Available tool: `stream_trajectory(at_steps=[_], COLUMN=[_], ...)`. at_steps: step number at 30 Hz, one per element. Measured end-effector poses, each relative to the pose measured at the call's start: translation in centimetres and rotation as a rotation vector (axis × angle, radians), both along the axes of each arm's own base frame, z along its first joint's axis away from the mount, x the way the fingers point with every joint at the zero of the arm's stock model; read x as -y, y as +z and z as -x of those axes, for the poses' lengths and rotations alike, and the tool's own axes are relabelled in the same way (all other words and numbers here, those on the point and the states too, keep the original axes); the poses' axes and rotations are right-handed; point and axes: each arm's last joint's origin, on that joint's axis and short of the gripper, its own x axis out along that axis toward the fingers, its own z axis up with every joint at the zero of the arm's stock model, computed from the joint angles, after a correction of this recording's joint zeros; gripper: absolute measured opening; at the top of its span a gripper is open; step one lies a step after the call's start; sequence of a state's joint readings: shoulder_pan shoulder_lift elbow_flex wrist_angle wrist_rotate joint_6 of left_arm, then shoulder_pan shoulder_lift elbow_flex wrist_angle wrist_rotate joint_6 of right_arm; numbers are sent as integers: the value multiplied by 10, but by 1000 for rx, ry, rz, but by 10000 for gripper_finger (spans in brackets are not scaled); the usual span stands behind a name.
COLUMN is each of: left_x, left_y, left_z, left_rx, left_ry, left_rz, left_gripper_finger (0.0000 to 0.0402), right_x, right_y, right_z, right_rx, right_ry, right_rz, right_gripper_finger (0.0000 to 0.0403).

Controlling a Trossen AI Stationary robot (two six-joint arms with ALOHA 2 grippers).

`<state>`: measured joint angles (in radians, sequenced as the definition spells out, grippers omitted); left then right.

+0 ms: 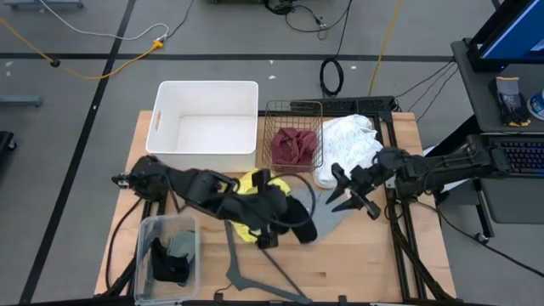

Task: Pick & Place Cloths
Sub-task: Put the black underwear into the wire basket

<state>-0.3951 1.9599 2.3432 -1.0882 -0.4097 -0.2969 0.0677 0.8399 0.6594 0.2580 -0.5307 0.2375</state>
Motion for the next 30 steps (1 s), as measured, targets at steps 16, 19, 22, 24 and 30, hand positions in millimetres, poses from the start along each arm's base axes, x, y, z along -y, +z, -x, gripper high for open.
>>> stream_trajectory(at_steps=[16,19,22,24,30], left_x=[-60,-69,-75,-79,-90], left_y=[24,24,24,24,24], left_z=[-24,-26,-27,-28,-29], left_rx=[198,197,196,195,193], left_ry=[-4,-1,12,24,40], left_rz=[-72,-62,-62,-63,-83], left_gripper_finger=[0,0,0,0,0], right_x=[-2,-3,-4,-4,-5], right_y=[18,16,15,15,17], right_z=[-8,-10,-12,-14,-20], right_rx=[318,327,338,345,397], right_ry=[-284,-350,-394,-408,-440], right_rz=[161,212,246,256,239], right_gripper_finger=[234,257,274,283,297])
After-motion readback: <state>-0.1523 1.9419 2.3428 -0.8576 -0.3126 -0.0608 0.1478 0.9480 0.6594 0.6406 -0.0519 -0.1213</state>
